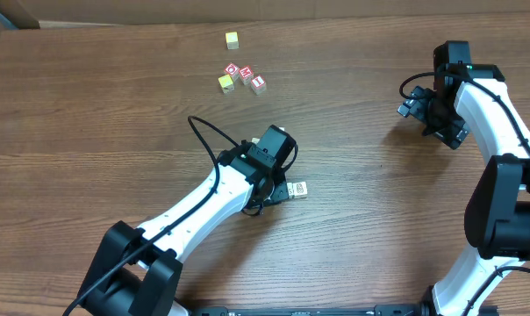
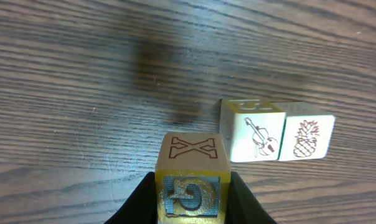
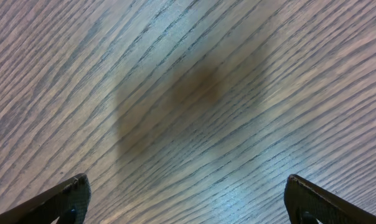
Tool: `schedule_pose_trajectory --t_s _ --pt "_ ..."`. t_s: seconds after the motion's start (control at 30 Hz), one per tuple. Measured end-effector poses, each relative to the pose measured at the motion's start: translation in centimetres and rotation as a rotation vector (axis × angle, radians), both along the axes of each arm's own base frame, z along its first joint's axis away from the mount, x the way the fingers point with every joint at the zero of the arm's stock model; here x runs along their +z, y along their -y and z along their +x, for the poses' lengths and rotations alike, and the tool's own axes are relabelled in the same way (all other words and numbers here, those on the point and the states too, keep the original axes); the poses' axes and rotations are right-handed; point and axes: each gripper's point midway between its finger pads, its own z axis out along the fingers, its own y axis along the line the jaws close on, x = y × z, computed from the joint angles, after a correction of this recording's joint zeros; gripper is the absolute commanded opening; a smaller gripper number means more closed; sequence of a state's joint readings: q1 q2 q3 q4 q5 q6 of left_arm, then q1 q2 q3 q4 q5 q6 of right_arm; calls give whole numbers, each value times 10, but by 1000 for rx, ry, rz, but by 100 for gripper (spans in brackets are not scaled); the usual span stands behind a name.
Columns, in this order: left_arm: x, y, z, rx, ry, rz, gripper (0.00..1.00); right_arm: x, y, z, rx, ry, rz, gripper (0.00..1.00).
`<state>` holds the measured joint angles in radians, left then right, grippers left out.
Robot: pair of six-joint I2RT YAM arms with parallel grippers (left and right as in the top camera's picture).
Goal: Flip 5 blocks
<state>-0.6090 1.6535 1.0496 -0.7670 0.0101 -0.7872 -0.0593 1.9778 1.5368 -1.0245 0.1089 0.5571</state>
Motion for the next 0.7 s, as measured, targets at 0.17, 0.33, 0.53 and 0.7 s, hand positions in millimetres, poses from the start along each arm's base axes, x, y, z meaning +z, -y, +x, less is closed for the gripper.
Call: schedule_pose_trajectory --t_s 0.17,0.33,0.53,0.7 --pt "-4 -2 1 4 12 5 19 0 0 0 0 0 0 100" --pt "-4 -3 6 12 37 16 19 0 0 0 1 0 0 100" --pt "-11 -5 4 12 43 21 20 0 0 0 0 0 0 100" --pt "-13 -3 3 7 47 19 22 0 0 0 1 0 0 100"
